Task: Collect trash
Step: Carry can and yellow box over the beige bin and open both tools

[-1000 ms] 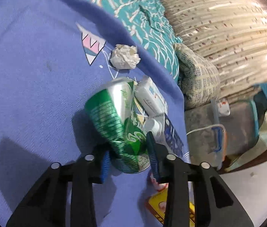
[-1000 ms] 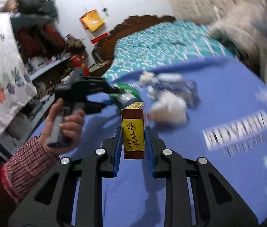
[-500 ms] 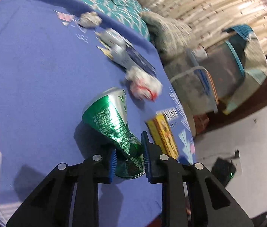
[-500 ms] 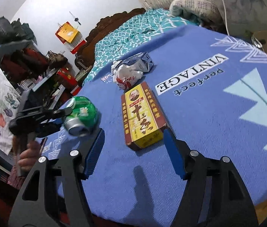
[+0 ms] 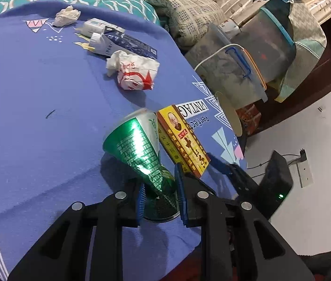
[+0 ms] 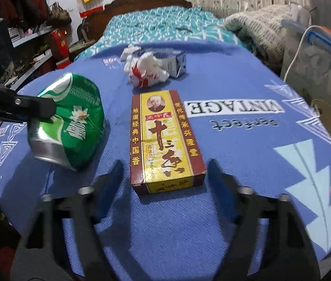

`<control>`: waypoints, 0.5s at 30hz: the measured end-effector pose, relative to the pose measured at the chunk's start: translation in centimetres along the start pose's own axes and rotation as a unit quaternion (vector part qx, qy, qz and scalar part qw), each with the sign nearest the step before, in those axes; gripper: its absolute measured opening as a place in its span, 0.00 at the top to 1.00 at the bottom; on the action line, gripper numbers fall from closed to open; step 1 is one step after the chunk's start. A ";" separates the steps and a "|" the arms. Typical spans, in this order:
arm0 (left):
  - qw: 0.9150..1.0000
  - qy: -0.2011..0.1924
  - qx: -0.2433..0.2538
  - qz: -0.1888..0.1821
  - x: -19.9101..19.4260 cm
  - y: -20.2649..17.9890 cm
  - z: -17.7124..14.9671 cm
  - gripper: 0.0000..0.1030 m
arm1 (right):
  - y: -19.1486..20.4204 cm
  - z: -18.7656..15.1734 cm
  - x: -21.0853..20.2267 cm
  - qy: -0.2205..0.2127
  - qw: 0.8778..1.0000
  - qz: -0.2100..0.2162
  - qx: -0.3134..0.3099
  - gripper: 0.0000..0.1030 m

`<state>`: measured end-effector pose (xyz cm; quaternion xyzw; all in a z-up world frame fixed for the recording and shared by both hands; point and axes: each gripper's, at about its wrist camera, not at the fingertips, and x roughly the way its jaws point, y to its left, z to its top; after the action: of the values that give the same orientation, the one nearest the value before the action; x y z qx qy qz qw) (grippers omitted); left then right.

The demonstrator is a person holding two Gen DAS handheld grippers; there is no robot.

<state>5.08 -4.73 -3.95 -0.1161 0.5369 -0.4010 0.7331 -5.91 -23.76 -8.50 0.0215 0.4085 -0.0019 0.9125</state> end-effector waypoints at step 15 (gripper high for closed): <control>0.994 0.053 0.089 -0.033 6.2 -7.7 4.3 0.80 | -10.5 -3.0 -5.7 -0.081 0.979 -0.062 0.177 0.41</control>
<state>5.90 -15.32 -1.90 -0.0466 0.5326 -0.4770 0.6976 -12.15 -34.24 -6.59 0.1572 0.3269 -0.1327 0.9224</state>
